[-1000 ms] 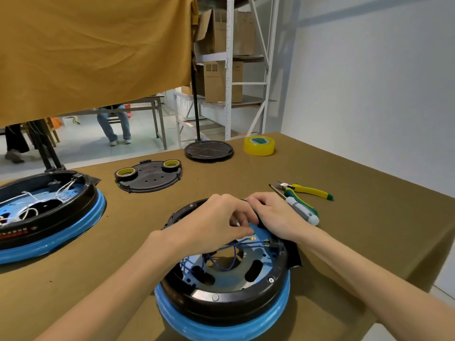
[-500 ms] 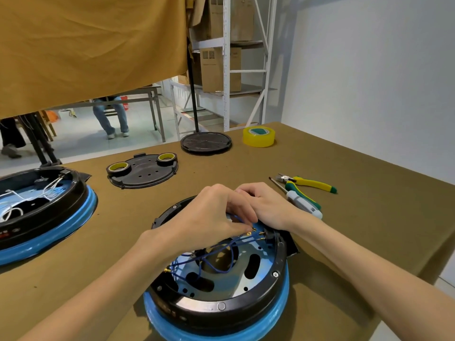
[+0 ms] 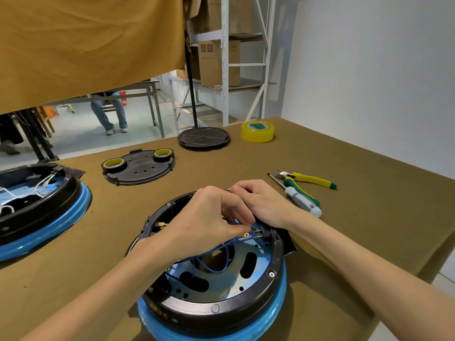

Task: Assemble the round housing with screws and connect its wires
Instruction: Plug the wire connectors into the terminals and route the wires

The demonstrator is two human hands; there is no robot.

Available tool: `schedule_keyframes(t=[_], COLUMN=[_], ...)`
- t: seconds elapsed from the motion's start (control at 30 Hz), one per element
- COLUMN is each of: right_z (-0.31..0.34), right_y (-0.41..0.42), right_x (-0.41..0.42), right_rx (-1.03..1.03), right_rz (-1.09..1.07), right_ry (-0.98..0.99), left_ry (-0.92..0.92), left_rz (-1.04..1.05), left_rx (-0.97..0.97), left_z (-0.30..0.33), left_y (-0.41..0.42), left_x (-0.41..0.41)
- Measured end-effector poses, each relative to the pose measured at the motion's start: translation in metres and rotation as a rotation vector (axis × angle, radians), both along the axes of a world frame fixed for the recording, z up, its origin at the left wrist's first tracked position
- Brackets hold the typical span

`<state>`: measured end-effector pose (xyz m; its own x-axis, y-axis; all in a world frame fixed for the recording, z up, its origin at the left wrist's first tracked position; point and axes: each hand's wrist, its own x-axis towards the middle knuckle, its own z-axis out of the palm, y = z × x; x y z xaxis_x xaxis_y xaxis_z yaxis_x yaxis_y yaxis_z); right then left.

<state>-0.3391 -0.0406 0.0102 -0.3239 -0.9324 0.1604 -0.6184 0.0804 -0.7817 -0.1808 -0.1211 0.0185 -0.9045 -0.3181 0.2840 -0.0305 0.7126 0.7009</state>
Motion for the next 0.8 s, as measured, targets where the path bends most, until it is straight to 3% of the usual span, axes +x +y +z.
schedule_keyframes(t=[0.63,0.8], right_z=[-0.008,-0.011], right_y=[-0.001,-0.003], right_x=[-0.001,-0.003], right_rx=[-0.032,-0.034], right_rz=[-0.040,-0.069], right_ry=[-0.094,-0.095], left_ry=[-0.103,-0.220], left_rz=[-0.027,-0.058], left_rx=[0.099,0.010], left_z=[0.000,0.001], left_y=[-0.005,-0.007], left_x=[-0.008,-0.006])
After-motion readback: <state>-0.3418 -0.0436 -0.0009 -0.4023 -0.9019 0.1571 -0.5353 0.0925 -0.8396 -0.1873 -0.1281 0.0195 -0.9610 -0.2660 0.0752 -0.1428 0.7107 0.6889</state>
